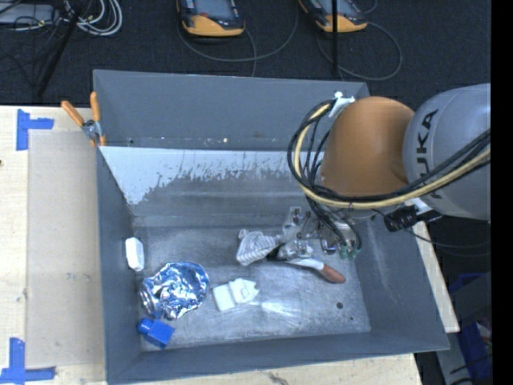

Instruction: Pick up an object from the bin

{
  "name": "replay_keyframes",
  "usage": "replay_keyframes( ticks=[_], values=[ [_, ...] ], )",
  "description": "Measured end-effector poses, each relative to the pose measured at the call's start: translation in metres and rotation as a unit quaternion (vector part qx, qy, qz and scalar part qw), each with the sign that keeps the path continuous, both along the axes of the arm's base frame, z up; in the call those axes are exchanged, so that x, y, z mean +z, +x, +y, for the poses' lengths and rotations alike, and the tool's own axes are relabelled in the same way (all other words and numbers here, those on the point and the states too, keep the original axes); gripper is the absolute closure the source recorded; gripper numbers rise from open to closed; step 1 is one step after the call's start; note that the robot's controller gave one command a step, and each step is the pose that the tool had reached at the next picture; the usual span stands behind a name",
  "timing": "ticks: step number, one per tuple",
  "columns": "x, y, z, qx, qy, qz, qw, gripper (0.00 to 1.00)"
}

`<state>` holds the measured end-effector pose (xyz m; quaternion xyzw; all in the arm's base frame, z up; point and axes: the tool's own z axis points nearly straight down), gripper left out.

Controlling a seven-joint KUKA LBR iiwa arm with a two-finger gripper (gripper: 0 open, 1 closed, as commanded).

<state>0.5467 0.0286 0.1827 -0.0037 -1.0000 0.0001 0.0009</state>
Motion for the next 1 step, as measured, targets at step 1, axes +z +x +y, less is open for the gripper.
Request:
replay_keyframes(
  ticks=[1],
  values=[
    [0.0775, 0.0074, -0.0018, 0.001, 0.0, -0.0005, 1.0, 1.0]
  ],
)
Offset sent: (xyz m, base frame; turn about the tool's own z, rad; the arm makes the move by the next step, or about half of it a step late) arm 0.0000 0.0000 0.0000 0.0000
